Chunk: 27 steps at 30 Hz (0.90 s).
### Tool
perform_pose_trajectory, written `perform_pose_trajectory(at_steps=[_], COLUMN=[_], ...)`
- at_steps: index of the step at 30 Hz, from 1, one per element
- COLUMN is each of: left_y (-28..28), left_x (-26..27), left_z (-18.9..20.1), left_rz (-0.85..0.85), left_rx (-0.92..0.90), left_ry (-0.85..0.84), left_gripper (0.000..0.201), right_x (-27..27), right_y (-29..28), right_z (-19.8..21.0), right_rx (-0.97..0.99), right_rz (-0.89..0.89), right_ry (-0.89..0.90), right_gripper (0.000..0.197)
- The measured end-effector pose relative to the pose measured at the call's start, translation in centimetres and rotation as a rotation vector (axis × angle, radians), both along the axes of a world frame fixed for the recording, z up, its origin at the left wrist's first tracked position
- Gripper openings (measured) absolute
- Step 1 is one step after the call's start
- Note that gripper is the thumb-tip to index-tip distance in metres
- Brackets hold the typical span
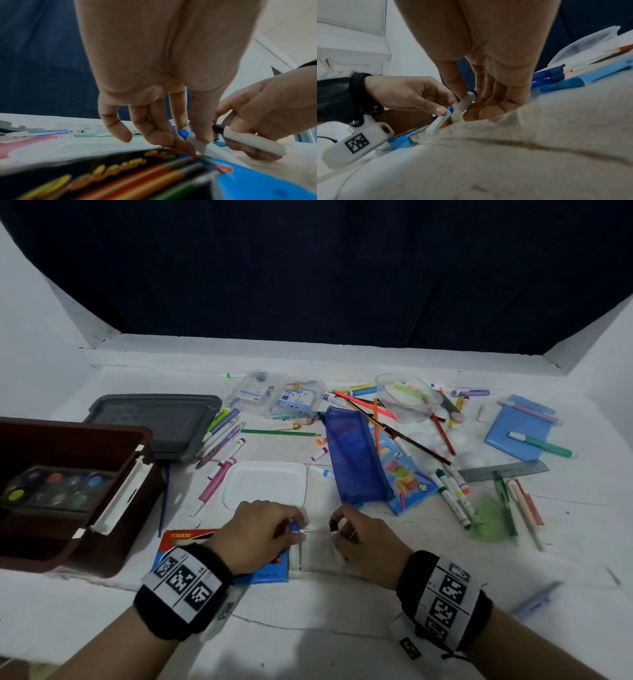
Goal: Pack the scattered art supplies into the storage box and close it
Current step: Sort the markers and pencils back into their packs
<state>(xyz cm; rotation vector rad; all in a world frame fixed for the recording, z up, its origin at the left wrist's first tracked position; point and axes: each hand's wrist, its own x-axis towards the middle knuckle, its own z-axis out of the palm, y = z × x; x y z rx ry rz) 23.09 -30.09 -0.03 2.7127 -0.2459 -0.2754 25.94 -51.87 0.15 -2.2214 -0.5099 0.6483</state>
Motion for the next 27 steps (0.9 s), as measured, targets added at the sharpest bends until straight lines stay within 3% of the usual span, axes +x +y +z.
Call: perform_pose_trajectory(at_steps=[4,16,21,27], left_y=[-0.2,-0.6,-1.1,-1.2], left_x=[0.5,0.7,0.5,-0.2], left_z=[0.5,1.1,1.1,1.4], left_rz=[-0.055,-0.140,-0.102,-0.071], left_rx=[0.037,0.223,0.249,0.289], left_ry=[0.083,0.089,0.019,-0.066], left_gripper=[0.024,0.034,0.047,0.041], right_x=[0.0,0.8,1.0,0.9], right_y=[0.0,-0.3,0.0,-0.1], right_z=[-0.2,0.3,0.2,0.4], right_rx=[-0.035,-0.107,-0.141,-0.113], right_rz=[0.031,0.043,0.067,0.026], right_ry=[-0.021,-0.026,-0.025,-0.019], right_gripper=[0.010,0.012,0.012,0.016])
